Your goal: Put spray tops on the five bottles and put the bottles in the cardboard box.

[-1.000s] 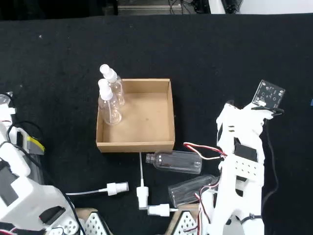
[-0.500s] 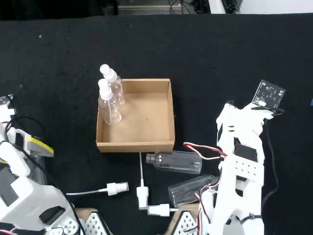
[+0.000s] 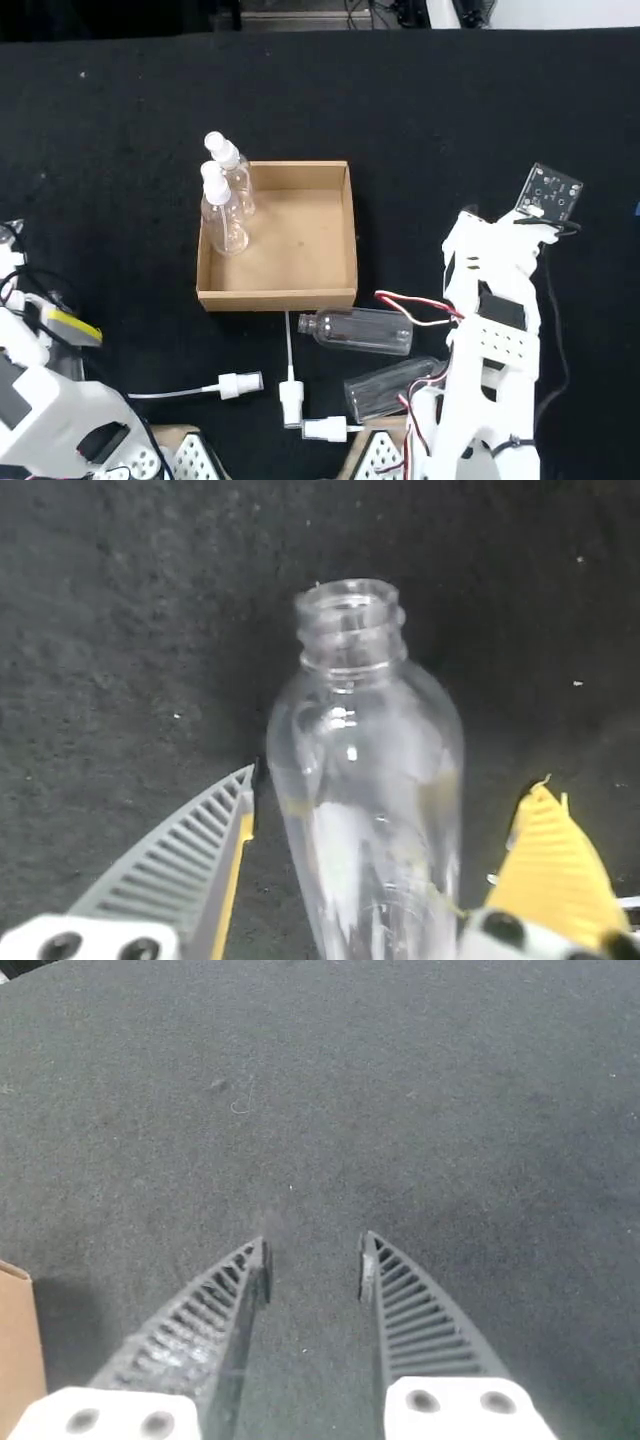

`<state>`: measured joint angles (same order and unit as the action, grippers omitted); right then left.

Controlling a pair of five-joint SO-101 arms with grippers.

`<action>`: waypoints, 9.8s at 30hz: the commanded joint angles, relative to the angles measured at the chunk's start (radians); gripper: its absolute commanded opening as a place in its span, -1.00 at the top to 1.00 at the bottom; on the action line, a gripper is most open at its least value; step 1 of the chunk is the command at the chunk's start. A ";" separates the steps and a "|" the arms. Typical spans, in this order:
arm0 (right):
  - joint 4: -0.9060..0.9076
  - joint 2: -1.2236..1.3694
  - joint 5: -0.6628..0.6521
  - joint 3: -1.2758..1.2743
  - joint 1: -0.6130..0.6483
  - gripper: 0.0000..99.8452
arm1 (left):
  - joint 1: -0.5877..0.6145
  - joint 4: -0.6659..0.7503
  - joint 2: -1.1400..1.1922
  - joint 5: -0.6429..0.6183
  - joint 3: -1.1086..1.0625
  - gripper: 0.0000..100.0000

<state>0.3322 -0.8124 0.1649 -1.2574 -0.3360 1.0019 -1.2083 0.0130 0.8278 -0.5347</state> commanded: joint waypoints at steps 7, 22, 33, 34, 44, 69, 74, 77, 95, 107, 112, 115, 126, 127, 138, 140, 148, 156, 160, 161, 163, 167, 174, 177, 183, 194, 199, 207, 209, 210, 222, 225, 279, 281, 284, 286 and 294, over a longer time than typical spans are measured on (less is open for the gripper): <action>0.002 0.008 0.000 0.015 0.015 0.73 | -0.021 0.018 -0.058 0.012 0.007 0.92; 0.002 0.008 0.000 0.013 0.015 0.73 | 0.090 0.049 -0.046 0.285 0.165 0.40; 0.002 0.008 -0.002 0.012 0.038 0.73 | 0.074 0.055 -0.048 0.465 0.173 0.35; 0.002 0.008 -0.002 0.012 0.037 0.73 | 0.065 0.055 -0.046 0.465 0.174 0.35; 0.002 0.008 -0.002 0.012 0.037 0.73 | 0.039 0.187 0.014 0.338 0.171 0.35; 0.002 0.008 -0.002 0.015 0.037 0.73 | 0.084 0.060 0.046 0.468 0.202 0.86; 0.002 0.008 -0.002 0.013 0.038 0.73 | 0.035 -0.048 0.043 0.353 0.237 0.94; 0.002 0.008 -0.002 0.013 0.038 0.73 | 0.012 -0.196 0.040 0.342 0.297 0.94; 0.008 0.002 0.000 0.013 0.040 0.73 | -0.229 0.144 -0.787 -0.313 -0.332 0.93; 0.006 0.007 0.000 0.013 0.041 0.73 | -0.469 0.489 -1.152 -0.755 -0.657 0.93; 0.006 0.008 0.000 0.013 0.041 0.73 | -0.483 0.835 -1.234 -0.787 -0.860 0.93; 0.009 0.007 0.005 0.013 0.041 0.73 | -0.484 1.010 -1.293 -0.809 -1.004 0.93; 0.029 0.001 0.002 0.021 0.040 0.73 | -0.486 0.928 -1.559 -0.856 -1.173 0.94; 0.048 -0.001 0.002 0.031 0.040 0.73 | -0.483 0.907 -1.585 -0.856 -1.173 0.94; 0.382 -0.298 -0.025 0.133 0.041 0.73 | -0.489 0.761 -1.728 -0.855 -1.171 0.94; 0.428 -0.394 -0.086 0.136 0.072 0.73 | -0.489 0.763 -1.728 -0.855 -1.171 0.94; 0.649 -0.599 -0.339 0.186 0.394 0.74 | -0.406 0.875 -1.798 -0.853 -1.167 0.94; 0.951 -0.479 -0.563 0.334 0.914 0.73 | -0.378 0.875 -1.838 -0.855 -1.165 0.94; 1.002 -0.398 -0.582 0.355 1.146 0.73 | -0.372 0.885 -1.838 -0.855 -1.165 0.94; 1.000 -0.375 -0.577 0.354 1.194 0.73 | -0.372 0.887 -1.838 -0.855 -1.165 0.94; 1.000 -0.323 -0.560 0.354 1.272 0.73 | -0.371 0.893 -1.840 -0.855 -1.164 0.94; 0.922 -0.211 -0.491 0.340 1.373 0.73 | -0.377 0.994 -1.840 -0.855 -1.164 0.94; 0.736 -0.114 -0.431 0.206 1.470 0.63 | -0.398 0.999 -1.840 -0.853 -1.164 0.94; 0.715 -0.110 -0.431 0.177 1.468 0.46 | -0.390 1.000 -1.840 -0.848 -1.164 0.94; 0.631 -0.110 -0.425 0.107 1.473 0.44 | -0.263 1.063 -1.840 -0.853 -1.164 0.94; 0.589 -0.110 -0.423 0.047 1.505 0.46 | -0.231 1.134 -1.840 -0.855 -1.164 0.94; 0.582 -0.108 -0.423 0.025 1.536 0.46 | -0.231 1.128 -1.838 -0.855 -1.164 0.94; 0.565 -0.107 -0.422 0.019 1.536 0.46 | -0.226 1.126 -1.838 -0.853 -1.164 0.94; 0.549 -0.090 -0.422 0.015 1.536 0.46 | -0.231 1.126 -1.838 -0.855 -1.164 0.94; 0.540 -0.073 -0.422 0.015 1.536 0.46 | -0.229 1.126 -1.838 -0.855 -1.164 0.94; 0.445 0.153 -0.431 0.071 1.533 0.71 | -0.228 1.126 -1.838 -0.855 -1.164 0.94; 0.442 0.154 -0.431 0.077 1.524 0.99 | -0.228 1.126 -1.838 -0.855 -1.164 0.94; 0.385 0.412 -0.270 0.213 1.447 0.91 | -0.228 1.126 -1.838 -0.855 -1.164 0.94; 0.450 0.378 -0.270 0.222 1.386 0.94 | -0.228 1.126 -1.838 -0.855 -1.164 0.94; 0.586 0.306 -0.302 0.246 1.318 0.97 | -0.228 1.126 -1.838 -0.855 -1.164 0.94; 0.706 0.263 -0.402 0.272 1.278 0.97 | -0.228 1.126 -1.838 -0.855 -1.164 0.94; 1.056 0.116 -0.873 0.325 0.977 0.97 | -0.228 1.126 -1.838 -0.855 -1.164 0.94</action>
<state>1.2421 -0.5992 -0.4657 -1.0027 0.8147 0.7626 -0.1020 -1.8067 -0.0192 -1.6840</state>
